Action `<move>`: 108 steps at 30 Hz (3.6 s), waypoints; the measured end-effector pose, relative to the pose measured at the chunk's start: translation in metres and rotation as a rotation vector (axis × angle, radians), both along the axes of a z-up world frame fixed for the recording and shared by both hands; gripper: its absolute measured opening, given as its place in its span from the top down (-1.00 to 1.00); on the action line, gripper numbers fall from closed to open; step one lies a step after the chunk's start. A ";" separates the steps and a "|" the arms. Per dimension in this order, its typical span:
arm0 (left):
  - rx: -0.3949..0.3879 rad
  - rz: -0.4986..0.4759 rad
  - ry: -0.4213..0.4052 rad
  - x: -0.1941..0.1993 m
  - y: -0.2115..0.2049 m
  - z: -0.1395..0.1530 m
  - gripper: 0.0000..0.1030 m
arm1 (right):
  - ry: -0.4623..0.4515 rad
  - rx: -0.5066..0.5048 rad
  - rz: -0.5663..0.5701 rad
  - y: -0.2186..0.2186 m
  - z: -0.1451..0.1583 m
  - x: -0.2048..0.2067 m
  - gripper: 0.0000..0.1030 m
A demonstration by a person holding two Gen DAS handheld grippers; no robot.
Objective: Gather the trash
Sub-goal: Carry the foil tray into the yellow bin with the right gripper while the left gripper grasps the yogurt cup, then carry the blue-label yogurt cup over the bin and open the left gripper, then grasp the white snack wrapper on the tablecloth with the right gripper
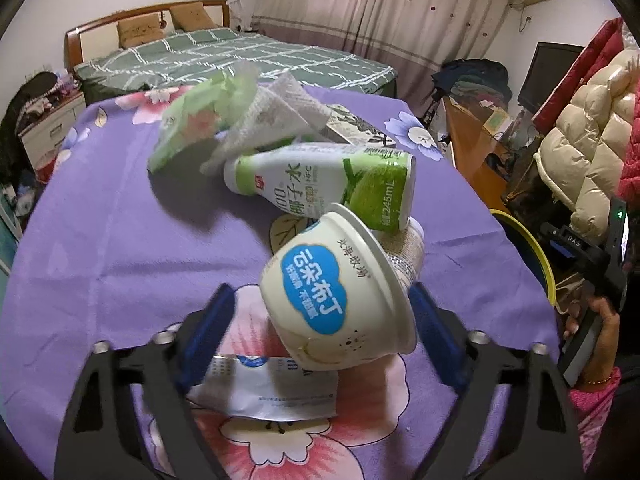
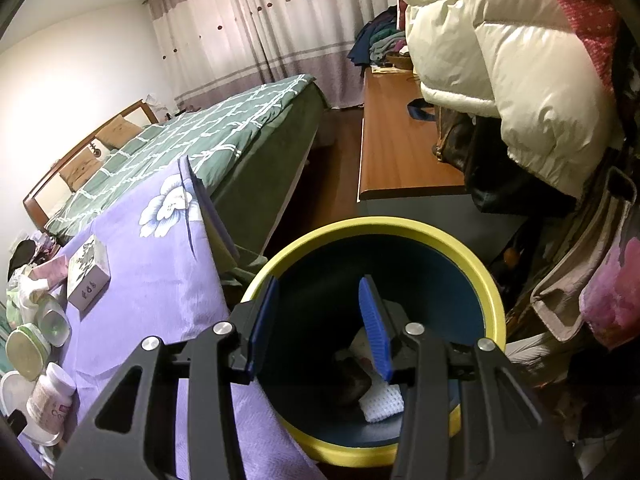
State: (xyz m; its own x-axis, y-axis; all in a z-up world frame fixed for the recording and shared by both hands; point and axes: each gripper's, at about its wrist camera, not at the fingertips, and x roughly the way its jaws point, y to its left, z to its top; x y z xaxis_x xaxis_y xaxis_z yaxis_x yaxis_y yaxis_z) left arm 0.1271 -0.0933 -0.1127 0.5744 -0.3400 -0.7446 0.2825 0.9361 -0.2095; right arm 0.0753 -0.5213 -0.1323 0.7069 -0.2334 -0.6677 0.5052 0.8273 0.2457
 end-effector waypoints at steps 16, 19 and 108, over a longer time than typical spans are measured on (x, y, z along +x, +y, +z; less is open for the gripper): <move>0.020 0.048 -0.076 -0.006 0.015 0.018 -0.10 | -0.004 0.006 0.010 0.003 0.000 0.000 0.21; 0.031 0.062 -0.093 -0.006 0.020 0.024 -0.10 | -0.005 0.006 0.015 0.005 0.000 0.000 0.21; 0.099 0.161 -0.356 -0.061 0.059 0.129 -0.81 | -0.092 -0.066 0.500 0.164 0.029 -0.048 0.01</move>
State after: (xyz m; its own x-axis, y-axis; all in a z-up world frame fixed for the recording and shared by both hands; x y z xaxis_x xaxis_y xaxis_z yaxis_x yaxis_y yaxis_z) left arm 0.0661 -0.0345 0.0160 0.8426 -0.1614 -0.5138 0.1695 0.9850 -0.0315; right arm 0.0273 -0.3568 -0.1034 0.7982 0.1092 -0.5924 0.0219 0.9775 0.2098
